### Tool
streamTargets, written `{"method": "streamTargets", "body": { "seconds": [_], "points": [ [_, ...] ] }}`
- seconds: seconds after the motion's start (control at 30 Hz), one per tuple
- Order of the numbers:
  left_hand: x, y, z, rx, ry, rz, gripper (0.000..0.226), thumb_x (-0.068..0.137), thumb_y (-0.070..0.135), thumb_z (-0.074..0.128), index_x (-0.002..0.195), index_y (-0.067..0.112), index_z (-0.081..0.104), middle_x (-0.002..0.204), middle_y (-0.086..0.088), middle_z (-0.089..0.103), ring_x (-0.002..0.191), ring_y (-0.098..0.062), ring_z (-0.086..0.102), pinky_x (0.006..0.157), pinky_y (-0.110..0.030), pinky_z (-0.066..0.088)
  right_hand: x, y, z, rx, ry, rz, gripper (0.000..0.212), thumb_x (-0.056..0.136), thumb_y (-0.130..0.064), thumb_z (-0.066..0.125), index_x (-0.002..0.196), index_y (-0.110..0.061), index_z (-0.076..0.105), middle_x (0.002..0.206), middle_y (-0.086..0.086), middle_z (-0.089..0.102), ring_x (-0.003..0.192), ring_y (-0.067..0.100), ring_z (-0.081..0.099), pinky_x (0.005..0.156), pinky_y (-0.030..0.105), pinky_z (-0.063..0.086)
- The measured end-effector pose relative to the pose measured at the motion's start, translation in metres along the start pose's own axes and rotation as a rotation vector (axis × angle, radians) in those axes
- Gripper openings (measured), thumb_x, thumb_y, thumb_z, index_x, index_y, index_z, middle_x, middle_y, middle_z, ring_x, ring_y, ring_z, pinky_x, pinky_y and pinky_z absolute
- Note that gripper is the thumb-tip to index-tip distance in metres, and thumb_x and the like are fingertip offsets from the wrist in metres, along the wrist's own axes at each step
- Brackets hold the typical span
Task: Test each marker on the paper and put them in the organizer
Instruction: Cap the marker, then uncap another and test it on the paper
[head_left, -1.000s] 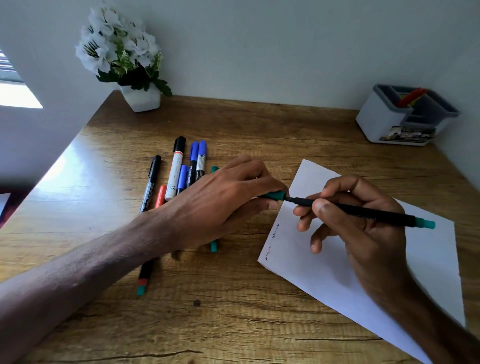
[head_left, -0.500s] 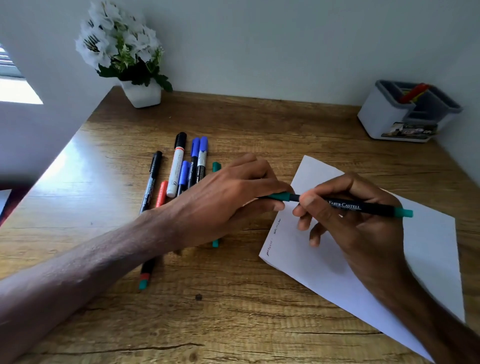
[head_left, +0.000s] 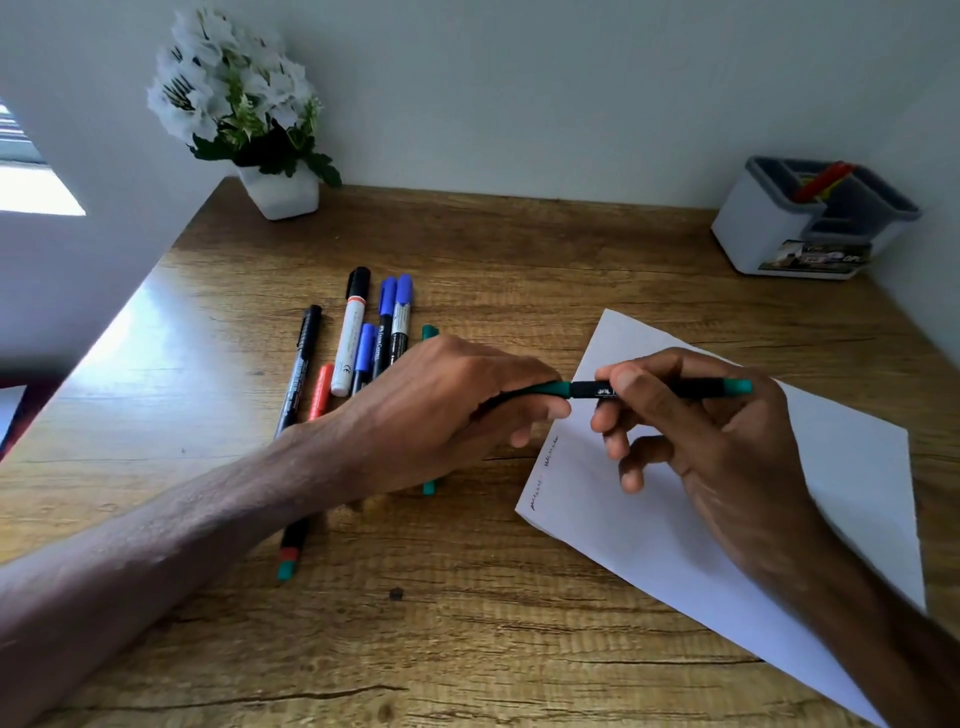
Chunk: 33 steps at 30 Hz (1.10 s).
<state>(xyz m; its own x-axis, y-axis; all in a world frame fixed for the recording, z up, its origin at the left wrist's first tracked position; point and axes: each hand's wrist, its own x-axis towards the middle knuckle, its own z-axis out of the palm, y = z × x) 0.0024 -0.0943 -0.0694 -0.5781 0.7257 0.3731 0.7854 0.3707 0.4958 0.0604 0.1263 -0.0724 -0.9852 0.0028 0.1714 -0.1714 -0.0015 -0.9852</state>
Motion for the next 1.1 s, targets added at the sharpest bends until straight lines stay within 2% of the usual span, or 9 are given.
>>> {"method": "streamTargets", "body": {
  "seconds": [0.17,0.37,0.47,0.53,0.63,0.77,0.87,1.0,1.1],
  "points": [
    [0.002,0.004,0.003,-0.001,0.017,0.018,0.028,0.105,0.029,0.053,0.1,0.007,0.07,0.075,0.006,0.064,0.063,-0.009,0.063,0.055,-0.029,0.048,0.002,0.0,-0.002,-0.044,-0.026,-0.043,0.018,0.088,-0.015,0.067,0.095,0.0,0.075,0.074,0.014,0.075,0.057,0.026,0.069,0.049,0.03,0.057],
    [0.005,0.01,0.0,0.044,0.043,0.047,0.038,0.105,0.036,0.046,0.11,0.007,0.07,0.079,0.005,0.067,0.063,-0.01,0.062,0.054,-0.026,0.048,0.003,-0.002,-0.006,-0.038,-0.021,-0.065,0.017,0.089,-0.013,0.067,0.096,0.0,0.076,0.076,0.011,0.078,0.061,0.026,0.073,0.053,0.03,0.06],
    [0.013,0.011,-0.005,-0.015,0.074,-0.018,0.021,0.101,0.025,0.059,0.107,0.011,0.073,0.079,0.013,0.067,0.062,-0.002,0.06,0.053,-0.013,0.041,0.004,-0.008,-0.006,-0.019,0.051,-0.091,0.016,0.086,-0.017,0.071,0.093,-0.006,0.079,0.076,0.011,0.078,0.062,0.026,0.073,0.055,0.032,0.061],
    [0.02,0.012,-0.01,-0.138,0.186,-0.133,0.014,0.093,0.023,0.071,0.105,0.017,0.077,0.085,0.014,0.073,0.069,-0.002,0.065,0.057,-0.011,0.043,0.004,-0.014,-0.007,-0.039,0.115,-0.113,0.015,0.082,-0.022,0.076,0.093,-0.015,0.082,0.078,0.008,0.079,0.067,0.025,0.073,0.057,0.031,0.061],
    [0.031,0.013,-0.015,-0.304,0.359,-0.181,0.015,0.083,0.022,0.081,0.097,0.019,0.078,0.09,0.008,0.078,0.079,-0.014,0.074,0.066,-0.025,0.056,0.003,-0.018,-0.013,-0.111,0.144,-0.115,0.021,0.08,-0.024,0.081,0.1,-0.02,0.083,0.086,-0.002,0.081,0.082,0.014,0.075,0.067,0.029,0.062],
    [0.056,0.028,-0.017,-0.45,0.401,-0.129,0.008,0.08,0.013,0.081,0.087,0.01,0.077,0.075,0.003,0.076,0.055,0.001,0.061,0.055,-0.012,0.045,0.007,-0.026,-0.027,-0.35,0.126,-0.159,0.018,0.083,-0.027,0.083,0.098,-0.037,0.081,0.092,-0.025,0.078,0.092,-0.005,0.072,0.076,0.018,0.057],
    [0.08,0.038,-0.015,-0.422,0.362,-0.11,0.012,0.082,0.024,0.083,0.084,0.014,0.077,0.076,-0.001,0.076,0.061,-0.012,0.065,0.06,-0.028,0.05,0.01,-0.039,-0.036,-0.584,0.124,-0.23,0.02,0.085,-0.037,0.08,0.094,-0.053,0.071,0.082,-0.047,0.066,0.092,-0.02,0.065,0.077,0.002,0.048],
    [0.11,0.046,-0.011,-0.38,0.311,-0.114,0.012,0.088,0.034,0.077,0.088,0.023,0.076,0.081,0.005,0.077,0.072,-0.013,0.071,0.068,-0.031,0.054,0.019,-0.045,-0.06,-0.581,0.184,-0.301,0.018,0.088,-0.028,0.078,0.103,-0.039,0.074,0.09,-0.03,0.074,0.088,-0.008,0.071,0.074,0.011,0.057],
    [0.129,0.038,0.001,-0.243,0.214,-0.152,0.007,0.091,0.035,0.073,0.09,0.029,0.075,0.083,0.014,0.076,0.076,-0.002,0.069,0.067,-0.018,0.052,0.034,-0.044,-0.082,-0.566,0.322,-0.285,0.028,0.088,-0.021,0.079,0.115,-0.023,0.07,0.098,-0.014,0.076,0.088,0.001,0.074,0.075,0.029,0.064]
  ]
}}
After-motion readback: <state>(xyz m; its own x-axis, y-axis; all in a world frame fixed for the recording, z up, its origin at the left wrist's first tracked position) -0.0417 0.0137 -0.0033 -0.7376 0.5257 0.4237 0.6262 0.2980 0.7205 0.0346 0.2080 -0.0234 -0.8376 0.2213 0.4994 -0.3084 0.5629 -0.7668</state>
